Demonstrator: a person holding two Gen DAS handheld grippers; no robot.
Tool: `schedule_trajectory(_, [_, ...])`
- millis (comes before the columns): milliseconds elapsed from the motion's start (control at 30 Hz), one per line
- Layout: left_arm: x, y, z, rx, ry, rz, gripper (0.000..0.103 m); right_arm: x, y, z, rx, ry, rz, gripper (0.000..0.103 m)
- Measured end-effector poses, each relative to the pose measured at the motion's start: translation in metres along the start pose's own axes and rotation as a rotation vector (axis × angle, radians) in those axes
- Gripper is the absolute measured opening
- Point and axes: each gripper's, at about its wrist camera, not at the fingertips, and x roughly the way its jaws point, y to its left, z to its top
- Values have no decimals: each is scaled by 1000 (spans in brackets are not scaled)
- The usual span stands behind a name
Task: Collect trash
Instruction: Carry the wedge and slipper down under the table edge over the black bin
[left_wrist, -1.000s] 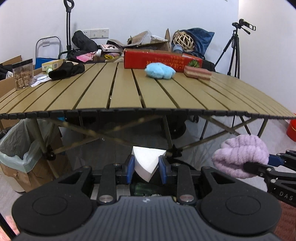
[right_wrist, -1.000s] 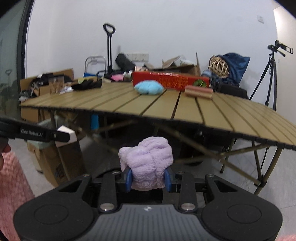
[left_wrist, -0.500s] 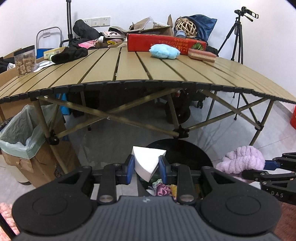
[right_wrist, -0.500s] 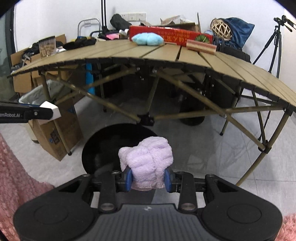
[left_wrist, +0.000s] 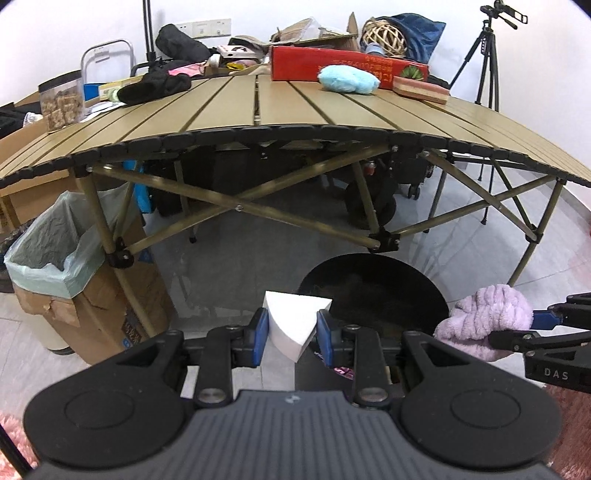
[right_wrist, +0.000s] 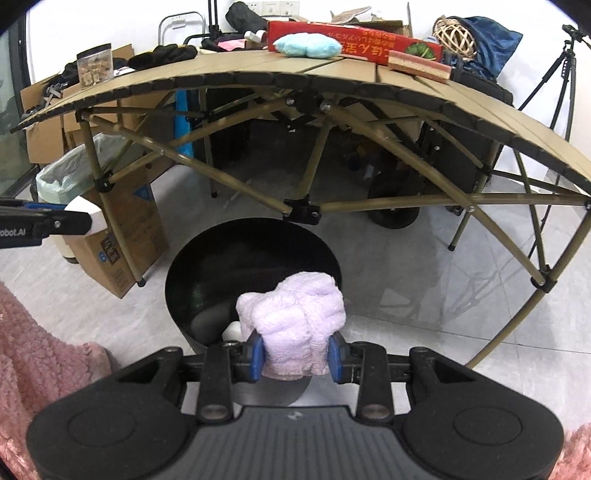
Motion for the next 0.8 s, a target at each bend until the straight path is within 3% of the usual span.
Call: schedule_trajectory(800, [18,19,2,-43,47,76,29,67,19,40,-39,5,51,32])
